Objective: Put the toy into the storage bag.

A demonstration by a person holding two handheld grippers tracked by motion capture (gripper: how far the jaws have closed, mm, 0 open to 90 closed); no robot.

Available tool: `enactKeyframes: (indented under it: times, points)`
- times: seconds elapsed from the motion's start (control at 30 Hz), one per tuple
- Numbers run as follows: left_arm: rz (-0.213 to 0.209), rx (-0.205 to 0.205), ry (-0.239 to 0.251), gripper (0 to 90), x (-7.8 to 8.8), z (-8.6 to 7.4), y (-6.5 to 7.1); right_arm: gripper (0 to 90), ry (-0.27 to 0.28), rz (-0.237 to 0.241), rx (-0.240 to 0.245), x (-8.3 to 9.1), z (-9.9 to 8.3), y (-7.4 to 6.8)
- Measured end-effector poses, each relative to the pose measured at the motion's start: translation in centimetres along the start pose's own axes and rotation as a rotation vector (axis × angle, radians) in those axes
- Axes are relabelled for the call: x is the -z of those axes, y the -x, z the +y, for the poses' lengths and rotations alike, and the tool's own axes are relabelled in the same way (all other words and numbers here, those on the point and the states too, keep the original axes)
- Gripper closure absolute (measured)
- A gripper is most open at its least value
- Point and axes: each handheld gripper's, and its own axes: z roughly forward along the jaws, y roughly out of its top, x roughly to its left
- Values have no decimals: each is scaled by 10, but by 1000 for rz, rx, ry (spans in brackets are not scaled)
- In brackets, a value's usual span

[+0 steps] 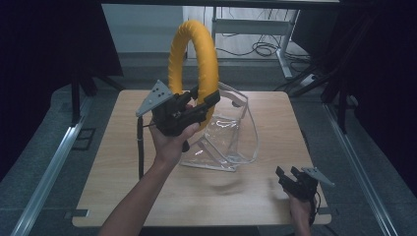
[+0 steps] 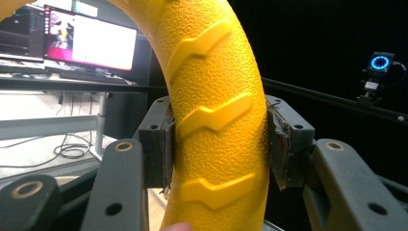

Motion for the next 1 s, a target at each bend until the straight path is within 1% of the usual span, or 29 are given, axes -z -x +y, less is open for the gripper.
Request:
enactKeyframes:
  times: [0.07,0.1,0.13,0.17,0.2,0.23,0.27,0.3,0.33,0.37,0.5,0.53,0.57,0.63,0.67,0.7,0.73,0.77,0.83,0.87,0.93,1.0]
  points:
    - [-17,-13,2,507,-7,2,8,349,0,-3,1,0,0,0]
    - [-17,-13,2,508,-7,2,8,349,0,-3,1,0,0,0]
    - [-22,-26,3,508,-11,3,13,349,-2,-1,2,0,0,1]
    - [-22,-26,3,508,-11,3,13,349,-2,-1,1,0,0,1]
    - [-31,-35,6,508,-17,3,19,350,-2,-1,2,1,0,1]
    - [-31,-35,6,508,-17,3,19,350,-2,-1,2,1,0,1]
    - [-37,-40,3,508,-20,4,22,349,0,-3,1,1,0,1]
    - [-41,-40,3,508,-22,4,24,349,6,-3,-2,0,0,1]
    - [-56,-36,4,508,-27,5,28,349,8,-5,-3,1,0,1]
    - [-56,-36,4,508,-27,5,28,350,7,-4,-4,1,0,1]
    - [-78,-22,17,508,-37,5,35,350,6,-2,-6,1,0,2]
    - [-78,-23,18,508,-42,2,37,350,5,-3,-6,1,0,2]
    - [-78,-23,18,508,-42,2,37,350,5,-3,-6,1,0,2]
    - [-77,-22,18,508,-47,-3,39,350,5,-3,-6,1,0,3]
    - [-81,-14,15,508,-51,-5,40,350,9,-6,2,1,0,3]
    - [-82,-8,15,508,-52,-7,40,350,10,-6,1,1,0,3]
    - [-88,10,10,507,-57,-11,40,350,12,-7,1,1,0,4]
    - [-90,20,9,508,-59,-14,39,350,13,-7,1,1,0,4]
    - [-93,23,6,507,-61,-16,39,350,13,-6,-1,1,0,4]
    - [-93,27,3,507,-65,-21,40,350,13,-6,-2,1,0,4]
    - [-91,26,1,508,-67,-24,40,350,9,-7,-7,2,0,4]
    - [-84,30,-4,508,-71,-30,39,350,9,-7,-7,2,0,4]
